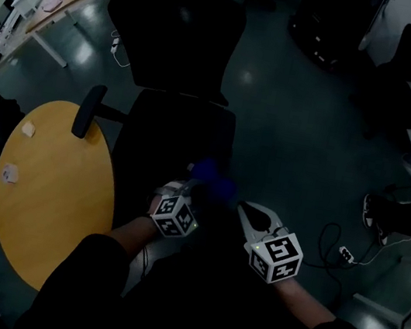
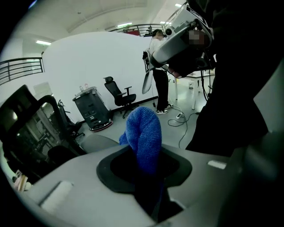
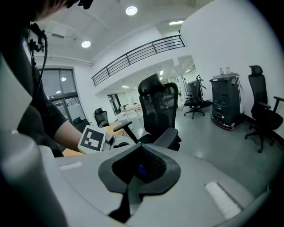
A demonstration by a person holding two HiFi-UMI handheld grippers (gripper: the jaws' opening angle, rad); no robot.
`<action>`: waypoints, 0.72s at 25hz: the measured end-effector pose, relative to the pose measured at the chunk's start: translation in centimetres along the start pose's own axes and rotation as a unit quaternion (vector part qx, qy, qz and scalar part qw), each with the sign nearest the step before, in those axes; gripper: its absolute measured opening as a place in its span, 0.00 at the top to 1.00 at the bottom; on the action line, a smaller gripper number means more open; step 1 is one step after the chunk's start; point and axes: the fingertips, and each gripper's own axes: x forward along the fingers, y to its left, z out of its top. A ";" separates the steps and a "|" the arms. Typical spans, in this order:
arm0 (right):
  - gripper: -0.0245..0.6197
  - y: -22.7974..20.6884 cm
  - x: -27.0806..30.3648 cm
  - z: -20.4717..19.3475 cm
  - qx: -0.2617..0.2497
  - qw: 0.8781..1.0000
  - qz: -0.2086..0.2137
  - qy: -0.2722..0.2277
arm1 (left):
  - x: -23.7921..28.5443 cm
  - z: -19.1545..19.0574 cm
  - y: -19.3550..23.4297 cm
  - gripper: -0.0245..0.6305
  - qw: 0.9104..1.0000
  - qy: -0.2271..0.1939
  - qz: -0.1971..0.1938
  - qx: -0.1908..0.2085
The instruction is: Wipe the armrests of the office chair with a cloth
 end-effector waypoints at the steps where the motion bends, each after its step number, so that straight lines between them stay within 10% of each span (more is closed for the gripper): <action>1: 0.95 1.0 -0.2 -0.2 -0.005 1.000 -0.001 -0.001 | -0.9 0.0 -0.5 0.78 1.000 -0.008 0.005 -0.005; 10: 0.95 8.7 -3.3 -4.9 -0.043 0.999 0.002 0.032 | -10.3 0.7 -6.6 0.78 0.988 -0.090 0.067 -0.103; 18: 0.95 13.8 -3.1 -4.6 -0.107 0.992 0.048 0.036 | -17.4 1.0 -7.8 0.78 0.959 -0.146 0.166 -0.178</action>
